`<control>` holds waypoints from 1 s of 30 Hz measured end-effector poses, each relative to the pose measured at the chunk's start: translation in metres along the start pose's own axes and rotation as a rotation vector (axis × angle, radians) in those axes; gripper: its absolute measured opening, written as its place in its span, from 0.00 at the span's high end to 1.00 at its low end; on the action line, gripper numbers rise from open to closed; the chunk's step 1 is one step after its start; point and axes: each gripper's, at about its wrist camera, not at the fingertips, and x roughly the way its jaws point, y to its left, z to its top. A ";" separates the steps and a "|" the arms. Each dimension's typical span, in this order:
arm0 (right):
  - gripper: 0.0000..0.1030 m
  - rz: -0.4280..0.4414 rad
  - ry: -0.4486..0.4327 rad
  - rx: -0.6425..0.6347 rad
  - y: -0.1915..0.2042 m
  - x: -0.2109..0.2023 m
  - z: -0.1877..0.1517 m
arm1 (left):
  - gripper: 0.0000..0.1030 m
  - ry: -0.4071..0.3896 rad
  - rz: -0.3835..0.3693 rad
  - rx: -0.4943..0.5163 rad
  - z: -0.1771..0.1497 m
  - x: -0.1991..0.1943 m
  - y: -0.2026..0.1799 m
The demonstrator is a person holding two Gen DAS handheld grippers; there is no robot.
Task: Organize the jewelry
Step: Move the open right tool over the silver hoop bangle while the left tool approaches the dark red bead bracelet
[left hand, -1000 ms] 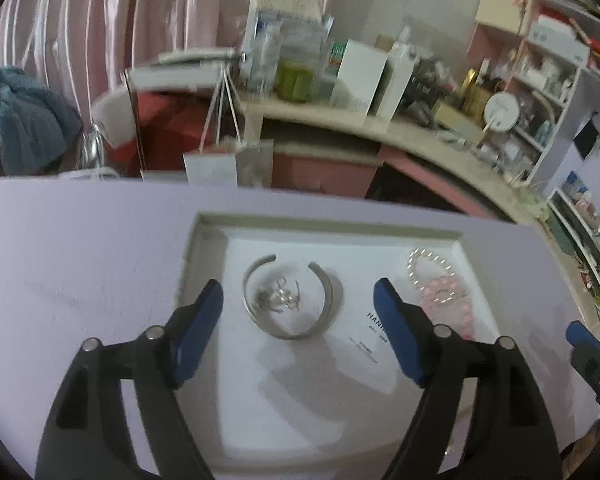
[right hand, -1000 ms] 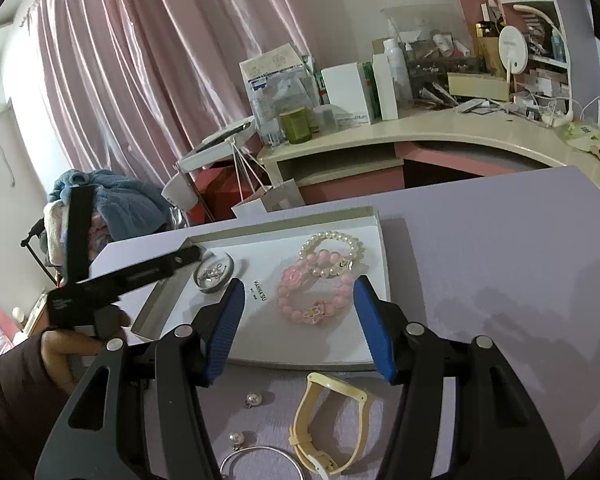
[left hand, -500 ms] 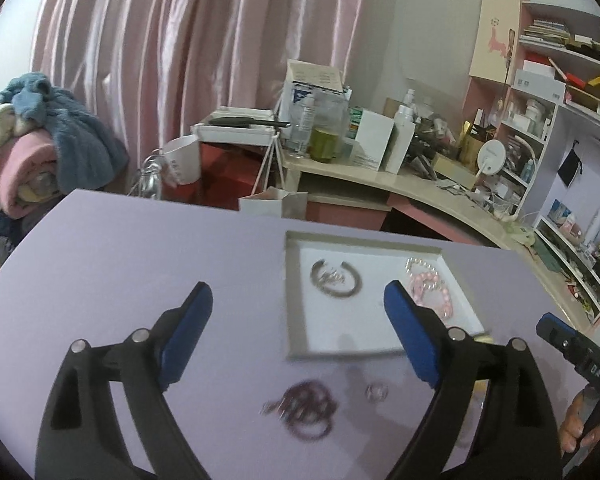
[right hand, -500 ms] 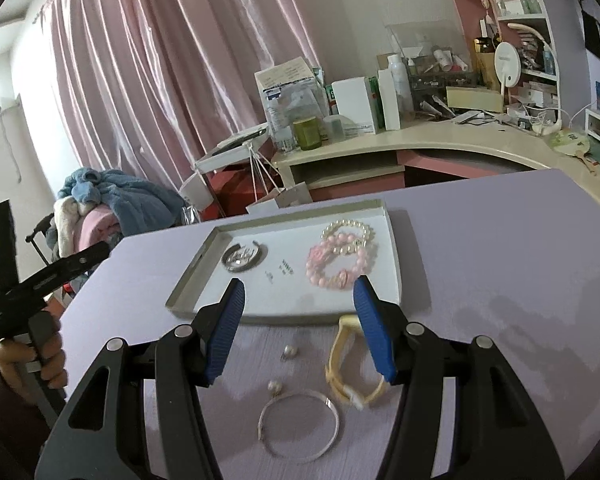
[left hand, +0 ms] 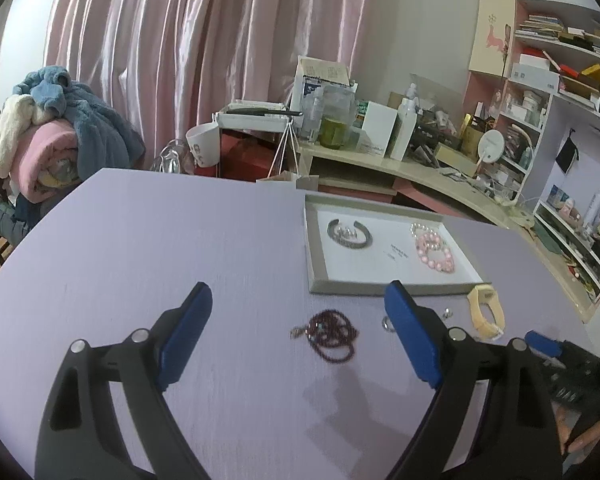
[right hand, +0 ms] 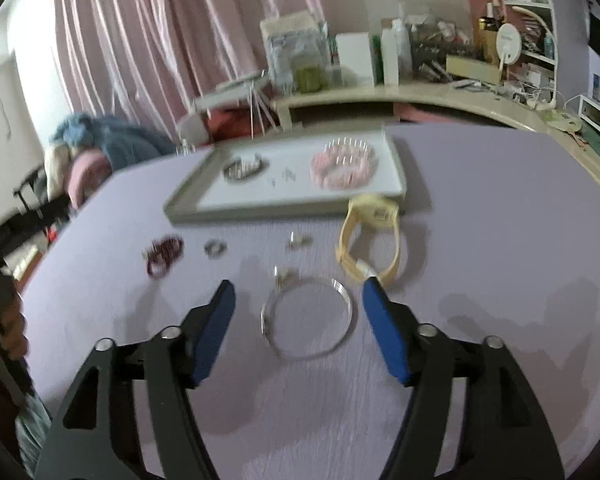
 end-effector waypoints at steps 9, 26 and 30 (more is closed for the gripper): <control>0.18 -0.106 0.113 -0.061 0.013 0.033 -0.014 | 0.13 0.010 0.004 0.044 -0.016 -0.004 -0.006; 0.29 -0.163 0.147 -0.073 0.021 0.054 -0.006 | 0.13 0.033 0.006 0.046 -0.020 0.004 -0.003; 0.29 -0.164 0.147 -0.073 0.021 0.054 -0.005 | 0.13 0.038 0.007 0.043 -0.020 0.007 -0.002</control>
